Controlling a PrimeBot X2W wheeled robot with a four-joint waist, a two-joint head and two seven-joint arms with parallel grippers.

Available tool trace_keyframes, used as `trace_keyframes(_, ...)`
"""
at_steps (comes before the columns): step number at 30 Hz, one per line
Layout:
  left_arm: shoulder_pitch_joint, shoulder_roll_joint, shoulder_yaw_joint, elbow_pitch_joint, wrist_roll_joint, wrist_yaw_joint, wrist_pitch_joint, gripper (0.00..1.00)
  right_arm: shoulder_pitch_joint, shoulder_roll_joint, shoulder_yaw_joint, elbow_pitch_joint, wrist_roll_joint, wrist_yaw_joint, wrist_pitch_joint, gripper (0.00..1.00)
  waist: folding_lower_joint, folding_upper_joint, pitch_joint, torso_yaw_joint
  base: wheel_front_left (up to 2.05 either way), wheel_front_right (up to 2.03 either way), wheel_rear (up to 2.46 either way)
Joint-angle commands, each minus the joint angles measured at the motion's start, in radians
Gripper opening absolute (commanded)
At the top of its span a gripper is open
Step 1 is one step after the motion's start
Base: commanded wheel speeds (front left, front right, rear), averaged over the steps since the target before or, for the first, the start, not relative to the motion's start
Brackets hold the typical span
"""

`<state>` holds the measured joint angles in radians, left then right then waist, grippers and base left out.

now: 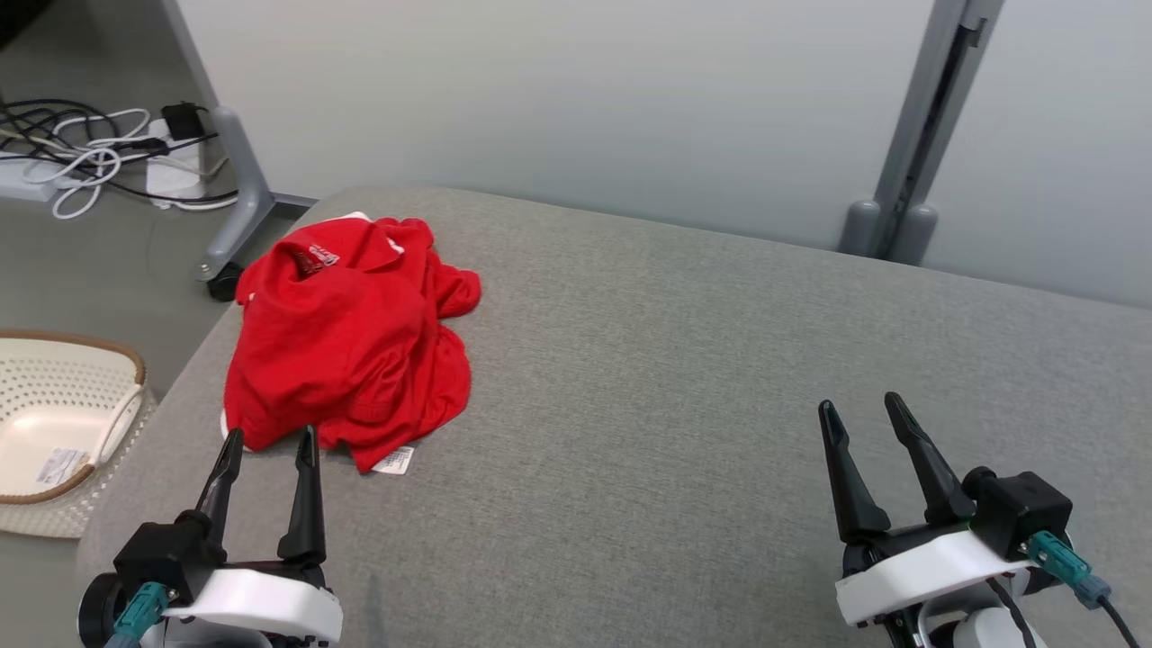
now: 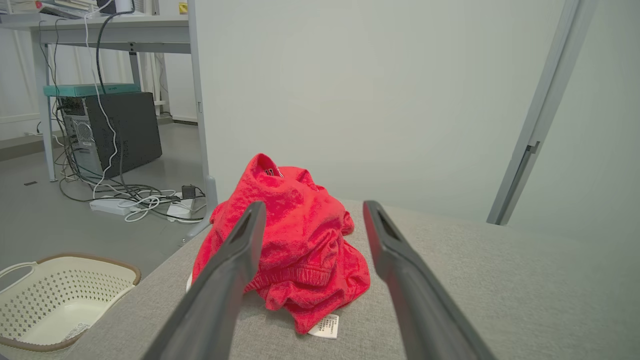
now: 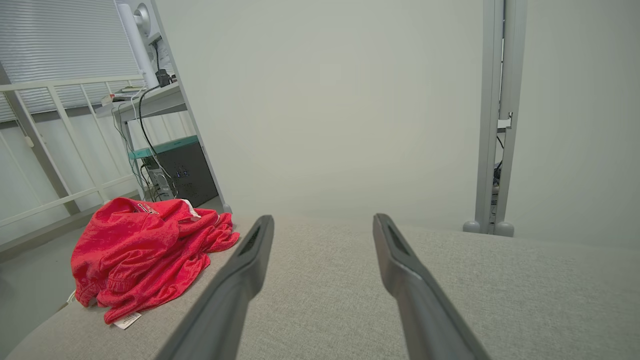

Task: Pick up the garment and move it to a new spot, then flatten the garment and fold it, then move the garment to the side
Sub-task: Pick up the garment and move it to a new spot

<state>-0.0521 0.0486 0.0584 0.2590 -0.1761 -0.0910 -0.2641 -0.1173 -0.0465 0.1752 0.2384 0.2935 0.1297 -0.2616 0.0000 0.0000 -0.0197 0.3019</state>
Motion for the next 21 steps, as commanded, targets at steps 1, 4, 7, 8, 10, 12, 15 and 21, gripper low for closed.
trace_keyframes(1,0.0,0.004,0.004,0.002,-0.002,0.004,0.0,1.0,0.002,-0.007,0.003,0.002,0.006,0.002,-0.005,1.0,0.0,0.0,-0.006,0.043,0.0,0.0,0.0)
trace_keyframes(4,0.002,0.004,0.008,0.006,0.003,0.001,-0.001,1.0,-0.001,-0.007,0.012,0.005,0.008,0.002,-0.005,1.0,0.0,0.0,-0.007,0.069,0.0,0.0,0.0)
trace_keyframes(7,0.004,0.003,0.015,0.008,0.007,-0.003,0.0,1.0,-0.006,-0.008,0.019,0.007,0.013,0.002,-0.005,1.0,0.0,0.0,-0.006,0.085,0.0,0.0,0.0)
trace_keyframes(8,0.003,0.003,0.016,0.009,0.009,-0.004,-0.001,1.0,-0.007,-0.008,0.022,0.009,0.014,0.002,-0.005,1.0,0.0,0.0,-0.005,0.088,0.0,0.0,0.0)
trace_keyframes(10,0.0,0.003,0.019,0.01,0.008,-0.006,-0.001,1.0,-0.01,-0.008,0.027,0.011,0.015,0.002,-0.005,1.0,0.0,0.0,-0.003,0.092,0.0,0.0,0.0)
trace_keyframes(12,-0.01,0.003,0.019,0.017,0.004,-0.009,-0.001,1.0,-0.014,-0.008,0.032,0.013,0.015,0.002,-0.005,1.0,0.0,0.0,0.0,0.091,0.0,0.0,0.0)
trace_keyframes(15,-0.032,0.013,0.016,0.029,-0.005,-0.015,-0.001,1.0,-0.017,-0.008,0.038,0.016,0.016,0.002,-0.005,1.0,0.0,0.0,0.003,0.086,0.0,0.0,0.0)
trace_keyframes(21,-0.176,0.108,-0.004,0.055,-0.039,-0.031,0.13,1.0,-0.043,-0.007,0.051,0.016,0.009,0.002,-0.005,1.0,0.0,0.0,0.04,0.047,0.0,0.0,0.0)
